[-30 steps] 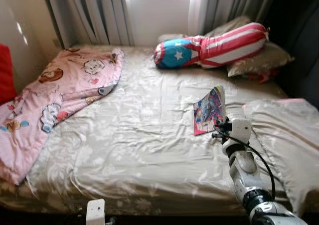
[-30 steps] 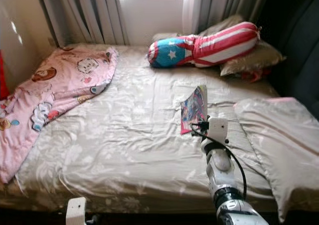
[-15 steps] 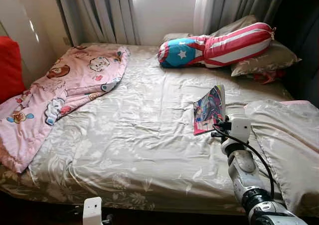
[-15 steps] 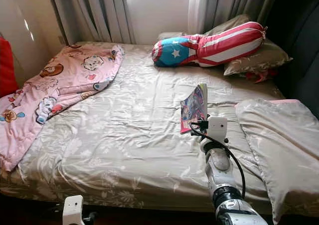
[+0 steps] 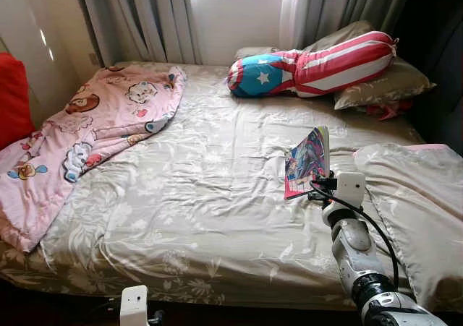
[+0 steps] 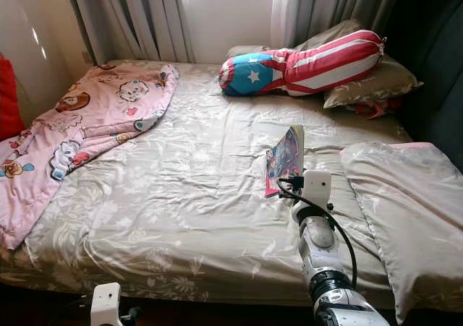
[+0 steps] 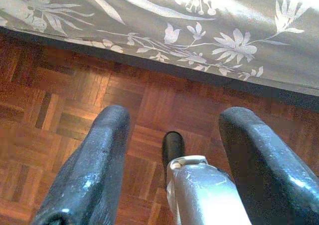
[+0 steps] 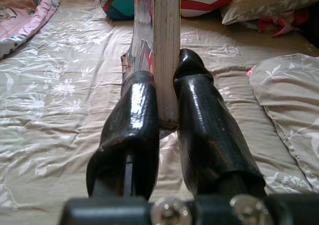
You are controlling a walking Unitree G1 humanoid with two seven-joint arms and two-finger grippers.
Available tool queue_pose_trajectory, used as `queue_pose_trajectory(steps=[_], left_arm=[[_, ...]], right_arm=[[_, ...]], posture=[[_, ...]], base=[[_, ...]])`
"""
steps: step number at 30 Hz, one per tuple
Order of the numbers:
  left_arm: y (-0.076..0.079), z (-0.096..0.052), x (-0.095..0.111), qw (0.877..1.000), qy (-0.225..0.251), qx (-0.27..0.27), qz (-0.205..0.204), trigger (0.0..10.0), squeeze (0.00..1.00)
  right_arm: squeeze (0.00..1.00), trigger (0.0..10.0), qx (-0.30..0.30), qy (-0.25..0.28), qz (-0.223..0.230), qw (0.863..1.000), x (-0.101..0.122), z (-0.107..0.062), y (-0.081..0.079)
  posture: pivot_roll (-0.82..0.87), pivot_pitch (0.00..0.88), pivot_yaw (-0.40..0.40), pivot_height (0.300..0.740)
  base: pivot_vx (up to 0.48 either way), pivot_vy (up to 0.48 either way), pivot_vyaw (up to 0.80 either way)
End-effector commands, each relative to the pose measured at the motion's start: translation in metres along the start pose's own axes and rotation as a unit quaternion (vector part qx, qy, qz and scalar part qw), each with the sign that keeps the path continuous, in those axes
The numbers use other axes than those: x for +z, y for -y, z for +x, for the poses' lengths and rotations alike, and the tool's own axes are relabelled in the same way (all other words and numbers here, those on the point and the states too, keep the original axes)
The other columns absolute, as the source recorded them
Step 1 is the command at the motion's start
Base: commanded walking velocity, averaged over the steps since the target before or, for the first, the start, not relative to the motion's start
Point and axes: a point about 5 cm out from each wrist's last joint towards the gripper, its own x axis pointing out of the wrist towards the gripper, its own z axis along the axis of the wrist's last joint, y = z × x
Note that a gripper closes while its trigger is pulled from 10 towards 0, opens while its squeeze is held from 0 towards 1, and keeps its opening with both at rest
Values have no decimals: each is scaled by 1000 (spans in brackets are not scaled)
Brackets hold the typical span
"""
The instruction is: Clean up the room
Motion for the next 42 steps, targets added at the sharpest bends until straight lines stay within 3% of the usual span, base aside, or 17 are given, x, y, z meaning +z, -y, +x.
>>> queue_pose_trajectory(steps=[1,17,42], left_arm=[[-2,0,1,1000,1,3,9,10000,0],[-1,0,0,1000,0,2,10,10000,0],[-1,0,0,1000,4,2,19,10000,0]], right_arm=[[0,10000,1,19,-1,1000,12,6,0],[0,10000,-8,5,4,1000,8,5,2],[0,10000,-2,9,0,1000,8,5,0]], posture=[[-100,0,-26,740],[-104,0,-23,740],[-102,0,-28,740]], base=[[259,0,0],[346,0,0],[0,-41,-66]])
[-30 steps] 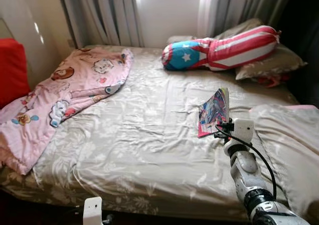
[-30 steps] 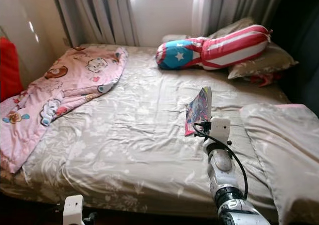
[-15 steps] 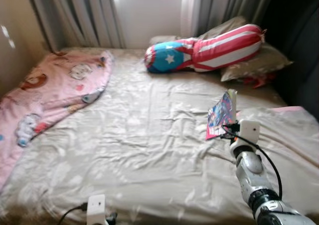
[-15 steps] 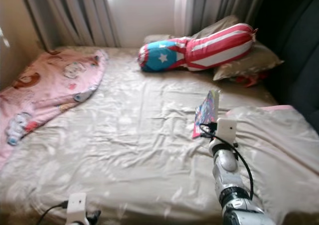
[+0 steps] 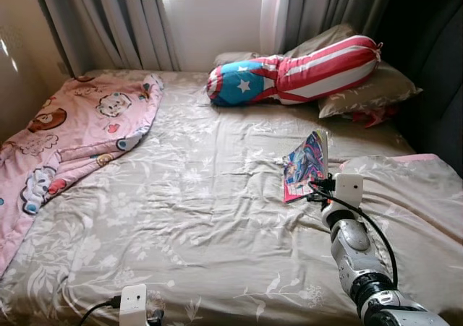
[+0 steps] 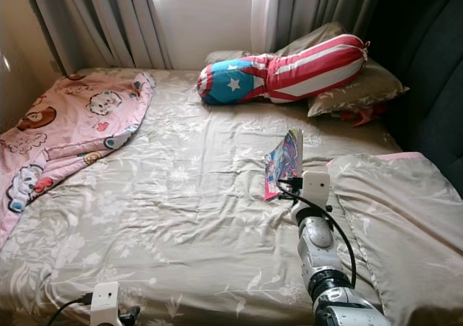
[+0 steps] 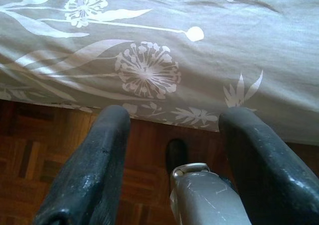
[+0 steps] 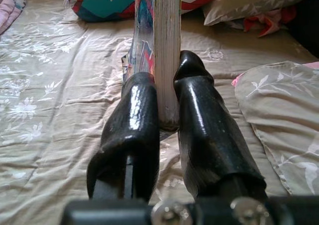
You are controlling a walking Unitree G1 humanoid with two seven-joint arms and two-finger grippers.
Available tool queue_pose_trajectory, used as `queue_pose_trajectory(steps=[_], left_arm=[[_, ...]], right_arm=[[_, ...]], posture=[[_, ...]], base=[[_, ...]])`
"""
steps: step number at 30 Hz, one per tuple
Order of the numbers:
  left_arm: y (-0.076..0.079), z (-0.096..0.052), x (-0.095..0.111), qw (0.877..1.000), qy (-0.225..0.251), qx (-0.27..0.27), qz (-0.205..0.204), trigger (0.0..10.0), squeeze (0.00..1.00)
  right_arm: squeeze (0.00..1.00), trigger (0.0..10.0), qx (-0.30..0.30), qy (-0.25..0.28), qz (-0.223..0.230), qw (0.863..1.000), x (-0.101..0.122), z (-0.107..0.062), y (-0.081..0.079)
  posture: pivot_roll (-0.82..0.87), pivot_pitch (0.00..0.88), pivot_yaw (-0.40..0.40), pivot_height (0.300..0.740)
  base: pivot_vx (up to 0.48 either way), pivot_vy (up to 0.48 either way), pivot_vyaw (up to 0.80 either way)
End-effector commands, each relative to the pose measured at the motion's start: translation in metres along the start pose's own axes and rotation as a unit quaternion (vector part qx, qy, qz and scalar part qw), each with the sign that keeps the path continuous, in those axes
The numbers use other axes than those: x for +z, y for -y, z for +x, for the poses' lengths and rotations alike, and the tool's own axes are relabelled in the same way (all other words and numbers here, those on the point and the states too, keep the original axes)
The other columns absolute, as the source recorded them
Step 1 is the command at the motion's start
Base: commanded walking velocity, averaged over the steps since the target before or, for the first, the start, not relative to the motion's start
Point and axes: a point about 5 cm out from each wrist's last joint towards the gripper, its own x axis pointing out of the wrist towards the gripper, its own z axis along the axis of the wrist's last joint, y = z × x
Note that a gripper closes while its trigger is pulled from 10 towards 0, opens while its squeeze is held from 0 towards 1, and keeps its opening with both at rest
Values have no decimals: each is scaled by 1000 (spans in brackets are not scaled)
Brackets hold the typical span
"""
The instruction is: Clean up the room
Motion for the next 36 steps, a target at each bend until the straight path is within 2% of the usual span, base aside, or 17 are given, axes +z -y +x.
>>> queue_pose_trajectory(steps=[1,10,17,20,21,23,25,30,36], left_arm=[[0,0,-1,1000,-5,3,6,10000,0],[0,0,3,1000,17,-3,-2,10000,0],[2,-1,13,997,71,-14,-10,10000,0],[2,-2,18,994,103,-18,-16,10000,0],[4,-1,28,992,120,-21,-23,10000,0],[14,2,84,974,222,-30,-21,10000,0],[19,-1,116,958,282,-34,-22,10000,0],[20,-4,137,946,321,-33,-26,10000,0],[24,-6,144,940,338,-37,-29,10000,0]], right_arm=[[0,10000,2,26,-2,1000,13,5,0],[0,10000,16,23,3,1000,11,4,-4],[0,10000,35,29,6,999,12,4,-8],[0,10000,64,15,7,998,7,3,-15],[0,10000,69,13,7,997,6,3,-16],[0,10000,81,14,8,997,6,2,-19],[0,10000,87,17,9,996,7,3,-21],[0,10000,86,19,7,996,9,4,-23],[0,10000,74,3,0,997,7,5,-21]], posture=[[-102,0,-28,740],[-102,0,-25,740],[-101,0,-21,740],[-96,0,-19,740],[-96,0,-19,740],[-94,0,-17,740],[-94,0,-17,740],[-93,0,-12,740],[-93,0,-11,725]], base=[[0,-368,0],[0,-41,0],[0,0,0],[0,0,0],[0,0,0],[0,0,0],[0,0,0],[0,0,0],[0,0,0]])
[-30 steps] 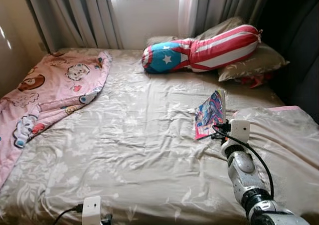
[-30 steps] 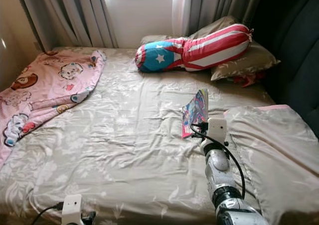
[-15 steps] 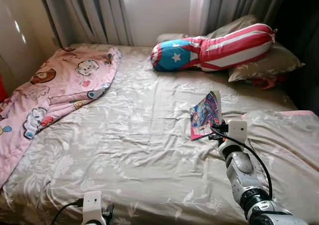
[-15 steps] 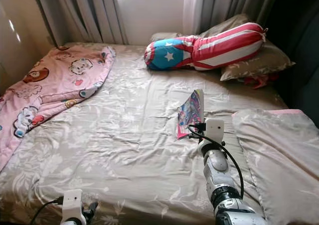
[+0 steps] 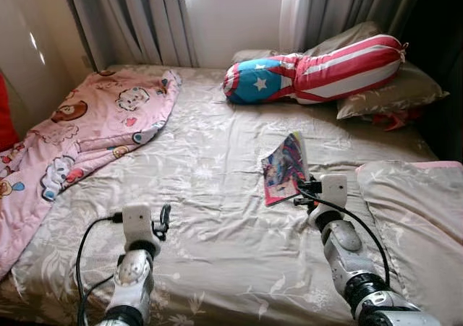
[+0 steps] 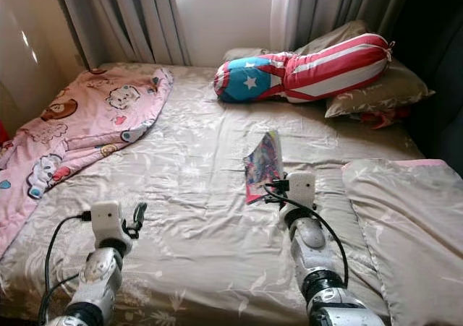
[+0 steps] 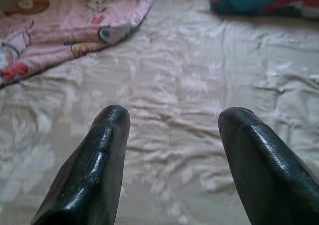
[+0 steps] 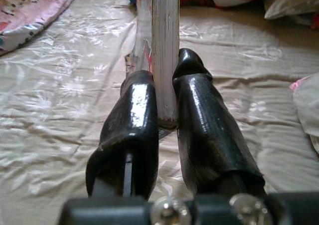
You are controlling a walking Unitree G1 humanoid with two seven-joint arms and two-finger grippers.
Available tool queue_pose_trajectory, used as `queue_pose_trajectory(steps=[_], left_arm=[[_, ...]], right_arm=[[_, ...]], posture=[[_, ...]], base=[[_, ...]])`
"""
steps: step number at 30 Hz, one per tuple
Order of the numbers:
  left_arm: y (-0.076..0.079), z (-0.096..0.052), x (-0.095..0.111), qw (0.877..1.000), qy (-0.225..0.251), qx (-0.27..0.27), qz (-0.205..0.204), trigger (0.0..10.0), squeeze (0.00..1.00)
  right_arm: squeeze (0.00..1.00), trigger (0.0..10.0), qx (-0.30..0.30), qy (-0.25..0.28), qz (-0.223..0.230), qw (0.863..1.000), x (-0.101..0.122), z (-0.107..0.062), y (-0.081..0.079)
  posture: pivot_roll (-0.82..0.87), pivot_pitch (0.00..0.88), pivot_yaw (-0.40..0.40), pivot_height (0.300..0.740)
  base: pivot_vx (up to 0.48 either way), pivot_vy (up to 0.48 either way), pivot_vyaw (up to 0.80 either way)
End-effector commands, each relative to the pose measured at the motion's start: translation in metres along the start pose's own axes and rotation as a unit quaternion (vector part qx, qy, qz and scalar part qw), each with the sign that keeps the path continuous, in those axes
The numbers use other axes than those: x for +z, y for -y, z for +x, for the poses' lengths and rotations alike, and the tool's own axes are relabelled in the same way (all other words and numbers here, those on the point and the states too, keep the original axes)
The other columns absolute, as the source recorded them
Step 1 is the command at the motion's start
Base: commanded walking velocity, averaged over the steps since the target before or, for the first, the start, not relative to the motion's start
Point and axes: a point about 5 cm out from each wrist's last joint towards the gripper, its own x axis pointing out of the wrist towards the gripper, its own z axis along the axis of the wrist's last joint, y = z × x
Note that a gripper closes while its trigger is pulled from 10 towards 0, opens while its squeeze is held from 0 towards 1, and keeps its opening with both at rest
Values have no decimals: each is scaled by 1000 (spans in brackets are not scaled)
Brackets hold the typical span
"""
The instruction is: Clean up the room
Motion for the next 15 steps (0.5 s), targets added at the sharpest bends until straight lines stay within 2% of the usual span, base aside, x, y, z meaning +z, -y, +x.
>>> queue_pose_trajectory(steps=[1,4,15], left_arm=[[0,1,2,1000,4,6,-8,10000,0],[3,3,5,1000,11,4,-11,10000,0],[6,2,5,1000,16,-10,-6,10000,0]], right_arm=[[0,10000,6,16,-4,1000,10,5,-4],[0,10000,7,25,-2,1000,10,4,-3],[0,10000,3,18,4,1000,6,2,-4]], posture=[[-97,0,-9,715],[-99,0,-9,696],[-102,0,-3,696]], base=[[0,0,0],[0,0,0],[0,0,0]])
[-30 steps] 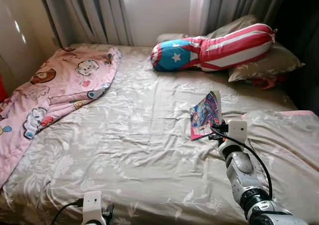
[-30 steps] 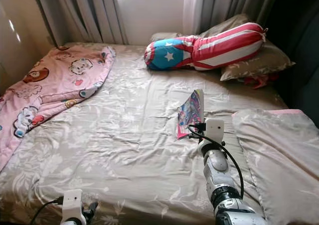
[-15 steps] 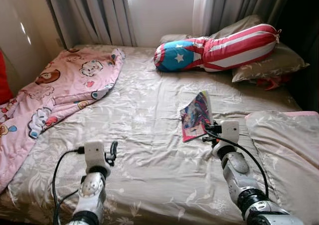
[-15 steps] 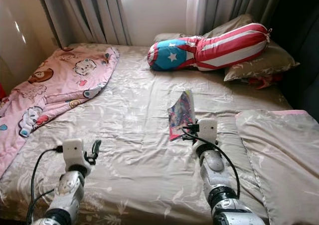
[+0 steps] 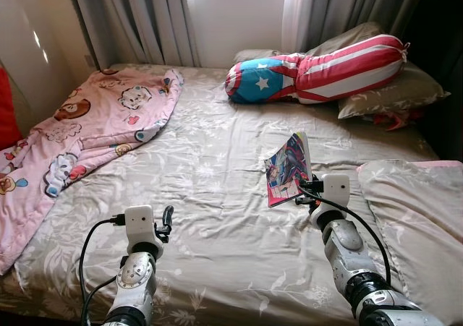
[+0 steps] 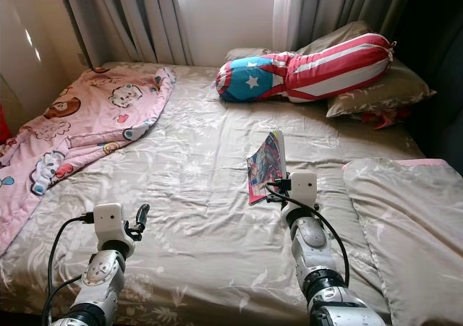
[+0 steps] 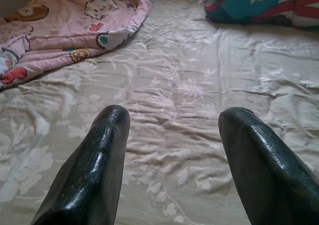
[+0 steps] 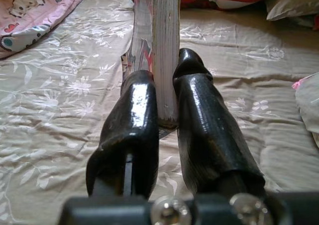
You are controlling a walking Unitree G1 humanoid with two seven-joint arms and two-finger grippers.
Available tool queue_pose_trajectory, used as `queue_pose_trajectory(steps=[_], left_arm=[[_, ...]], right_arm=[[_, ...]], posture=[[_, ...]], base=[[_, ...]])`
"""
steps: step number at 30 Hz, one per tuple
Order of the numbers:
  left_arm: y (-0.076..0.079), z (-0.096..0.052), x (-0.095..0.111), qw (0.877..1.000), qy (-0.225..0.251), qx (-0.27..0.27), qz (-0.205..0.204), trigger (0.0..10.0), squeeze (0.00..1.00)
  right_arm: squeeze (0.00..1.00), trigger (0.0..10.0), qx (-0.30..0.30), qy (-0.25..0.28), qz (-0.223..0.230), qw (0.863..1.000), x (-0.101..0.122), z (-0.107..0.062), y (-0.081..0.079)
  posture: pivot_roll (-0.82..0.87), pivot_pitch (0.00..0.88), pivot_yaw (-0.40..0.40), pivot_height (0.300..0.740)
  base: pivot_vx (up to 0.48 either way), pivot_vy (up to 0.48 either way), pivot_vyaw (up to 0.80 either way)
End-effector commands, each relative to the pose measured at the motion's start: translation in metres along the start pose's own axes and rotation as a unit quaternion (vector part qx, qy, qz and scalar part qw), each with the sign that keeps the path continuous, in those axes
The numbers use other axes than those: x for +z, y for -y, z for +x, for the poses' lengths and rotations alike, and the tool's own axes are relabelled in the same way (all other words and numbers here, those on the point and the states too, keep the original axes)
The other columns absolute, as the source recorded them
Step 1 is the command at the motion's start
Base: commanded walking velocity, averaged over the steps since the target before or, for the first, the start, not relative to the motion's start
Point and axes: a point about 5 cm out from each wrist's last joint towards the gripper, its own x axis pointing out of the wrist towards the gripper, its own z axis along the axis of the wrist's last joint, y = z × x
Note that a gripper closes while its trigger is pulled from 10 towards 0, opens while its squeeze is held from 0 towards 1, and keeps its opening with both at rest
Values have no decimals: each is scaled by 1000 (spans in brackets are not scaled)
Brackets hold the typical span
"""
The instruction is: Clean up the room
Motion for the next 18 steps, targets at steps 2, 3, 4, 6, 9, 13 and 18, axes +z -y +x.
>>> queue_pose_trajectory(steps=[2,3,4,6,9,13,18], left_arm=[[1,0,2,1000,7,-4,-1,10000,0],[1,0,2,1000,7,-4,-1,10000,0],[1,0,2,1000,8,-5,0,10000,0],[1,0,2,1000,8,-5,0,10000,0],[2,0,2,1000,9,-7,1,10000,0],[2,-1,0,1000,7,-11,2,10000,0],[3,-4,-3,1000,0,-12,4,10000,0]], right_arm=[[0,10000,3,10,-1,1000,6,3,-2],[0,10000,5,12,0,1000,7,3,-3],[0,10000,6,13,1,1000,7,3,-4],[0,10000,7,14,-2,1000,7,3,-4],[0,10000,5,27,6,1000,8,2,-3],[0,10000,4,25,5,1000,7,2,-3],[0,10000,2,22,6,1000,6,2,-2]], posture=[[-102,0,-2,687],[-102,0,-1,678],[-103,0,0,668],[-103,0,0,658],[-102,0,2,654],[-105,0,7,654],[-100,0,7,654]], base=[[0,0,0],[0,0,0],[0,0,0],[0,0,0],[0,0,0],[0,0,0],[0,0,0]])
